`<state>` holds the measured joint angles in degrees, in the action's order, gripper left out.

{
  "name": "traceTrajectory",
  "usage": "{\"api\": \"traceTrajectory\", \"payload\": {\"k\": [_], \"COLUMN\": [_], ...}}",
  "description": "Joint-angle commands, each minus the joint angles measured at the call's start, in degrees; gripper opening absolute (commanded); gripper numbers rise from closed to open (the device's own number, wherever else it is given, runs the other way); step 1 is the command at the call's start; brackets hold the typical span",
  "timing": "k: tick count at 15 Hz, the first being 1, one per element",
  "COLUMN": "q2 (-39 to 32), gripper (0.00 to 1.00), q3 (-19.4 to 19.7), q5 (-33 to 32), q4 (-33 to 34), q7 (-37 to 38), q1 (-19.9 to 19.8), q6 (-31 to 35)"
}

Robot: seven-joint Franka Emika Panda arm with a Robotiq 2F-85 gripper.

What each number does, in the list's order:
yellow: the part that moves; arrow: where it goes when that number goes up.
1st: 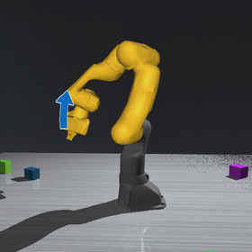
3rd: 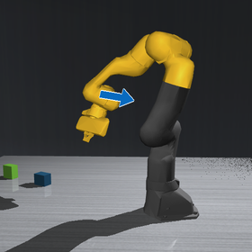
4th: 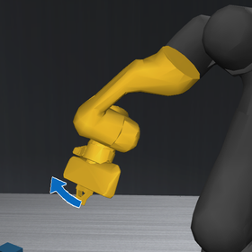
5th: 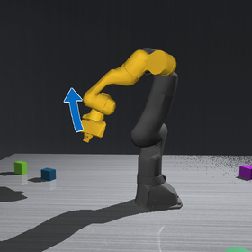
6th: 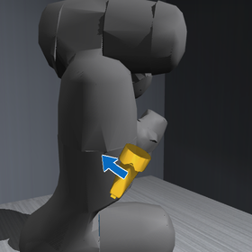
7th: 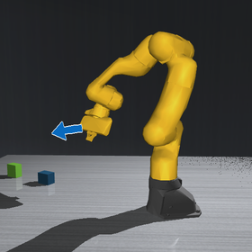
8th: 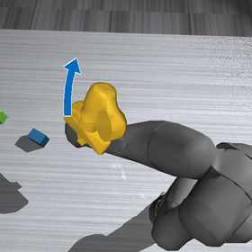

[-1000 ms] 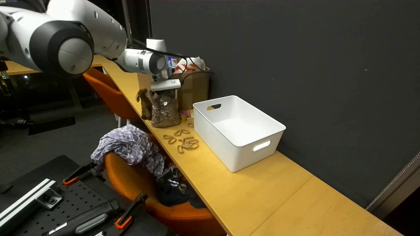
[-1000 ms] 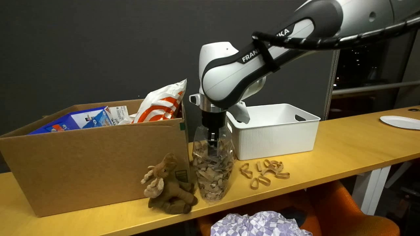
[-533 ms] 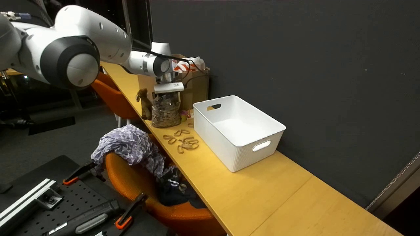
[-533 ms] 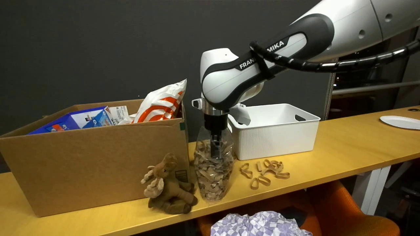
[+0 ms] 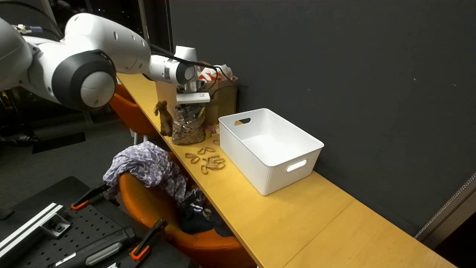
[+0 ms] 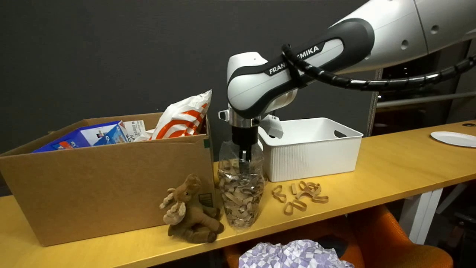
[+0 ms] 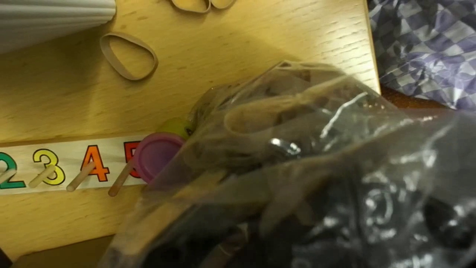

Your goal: Remove some rubber bands from the plastic

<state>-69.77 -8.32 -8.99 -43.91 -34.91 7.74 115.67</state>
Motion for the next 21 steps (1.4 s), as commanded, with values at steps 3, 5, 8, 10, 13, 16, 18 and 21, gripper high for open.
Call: {"api": "traceTrajectory", "payload": {"k": [3, 5, 8, 10, 13, 16, 18, 21], "q2": [-1.84, -1.23, -0.19, 0.32, 1.82, 3.91, 4.68, 5.04], "gripper": [0.00, 0.02, 0.02, 0.02, 0.02, 0.02, 0.02, 0.02], "q3": [-0.61, -0.64, -0.54, -0.55, -0.77, -1.14, -0.97, -1.07], "q5": [0.81, 0.77, 0.55, 0.55, 0.76, 1.35, 1.52, 1.84], "q4": [5.83, 6.16, 6.94, 7.54, 7.75, 7.02, 6.99, 7.17], "q7": [-1.02, -0.89, -0.64, -0.36, 0.35, 1.96, 4.03, 6.15], "q1": [-0.51, -0.51, -0.15, 0.09, 0.55, 0.40, -0.02, -0.93], "q6": [-2.80, -2.79, -2.99, -2.90, -3.22, -4.34, -5.79, -7.57]}}
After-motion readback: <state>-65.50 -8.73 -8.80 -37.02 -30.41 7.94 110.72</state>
